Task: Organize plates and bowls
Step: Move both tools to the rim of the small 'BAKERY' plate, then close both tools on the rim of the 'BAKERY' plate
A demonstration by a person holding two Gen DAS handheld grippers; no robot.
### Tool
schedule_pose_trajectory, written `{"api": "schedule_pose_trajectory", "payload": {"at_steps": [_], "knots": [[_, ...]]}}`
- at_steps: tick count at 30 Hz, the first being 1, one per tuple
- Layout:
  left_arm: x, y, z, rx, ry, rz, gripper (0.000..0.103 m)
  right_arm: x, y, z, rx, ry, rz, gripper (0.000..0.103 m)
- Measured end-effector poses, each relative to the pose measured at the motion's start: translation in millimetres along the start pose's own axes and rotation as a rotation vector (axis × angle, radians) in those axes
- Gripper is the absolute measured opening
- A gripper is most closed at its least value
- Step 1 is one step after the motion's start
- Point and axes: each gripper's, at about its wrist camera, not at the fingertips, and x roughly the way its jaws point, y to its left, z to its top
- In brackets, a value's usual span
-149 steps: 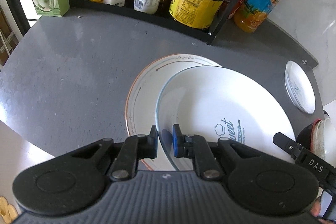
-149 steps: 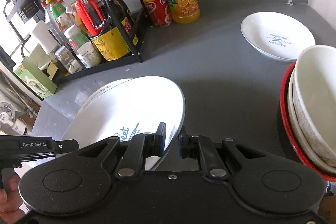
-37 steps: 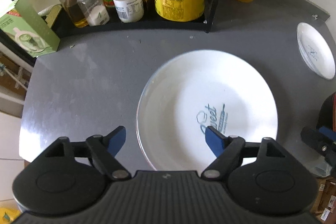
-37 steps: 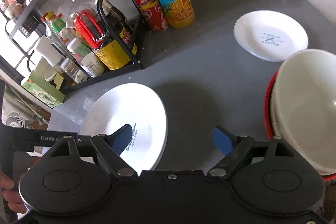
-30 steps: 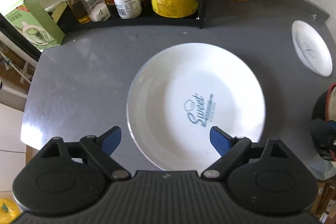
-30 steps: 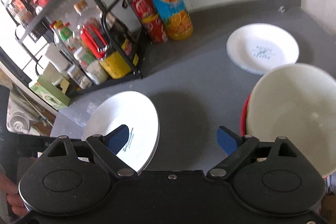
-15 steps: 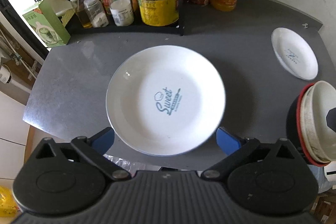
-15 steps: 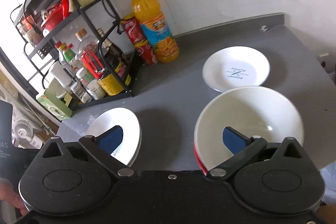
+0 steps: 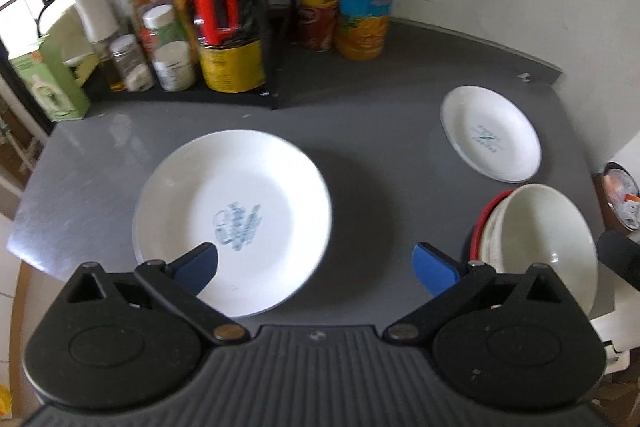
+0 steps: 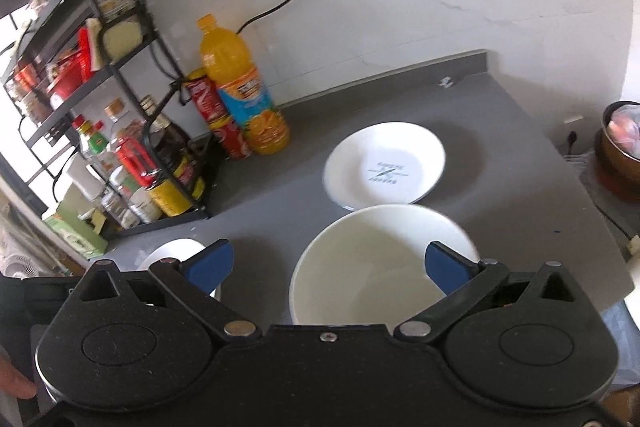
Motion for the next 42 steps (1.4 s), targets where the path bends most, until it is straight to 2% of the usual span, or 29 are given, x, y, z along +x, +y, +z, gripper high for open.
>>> {"api": "schedule_pose_trajectory", "payload": {"at_steps": [8,13,17,23,26,30,33,42], "knots": [[18.1,-27.6,23.2,0.025,-0.018,-0.073,0.103,8.0,-27.1,17.5,0.043,-0.008,-0.050,0.103],[31.1,-49.4,43.8,0.027,0.008,-0.110,0.103,16.9,-44.4,28.2,0.062,-0.006,-0.068,0.103],[39.9,-67.5,57.0,0.043,0.008,-0.109,0.103,29.5,-57.7,37.5,0.090,-0.004,-0.074,0.102],[67.5,-90.8,72.6,0.065,0.028,-0.114,0.102,55.4,-77.2,55.0,0.126,0.025,-0.067,0.089],[84.3,-100.5,81.4,0.073,0.059,-0.140,0.101,68.6,-89.6,62.1,0.152,0.048,-0.065,0.084],[101.7,-112.2,88.8,0.097,0.079,-0.155,0.100,86.4,-104.0,67.8,0.177,0.085,-0.062,0.071],[114.5,-118.6,95.7,0.091,0.090,-0.164,0.095,99.9,-114.3,71.1,0.183,0.113,-0.062,0.064],[159.5,-140.9,118.2,0.111,0.138,-0.183,0.067,141.4,-142.1,83.6,0.186,0.164,-0.032,0.052]]}}
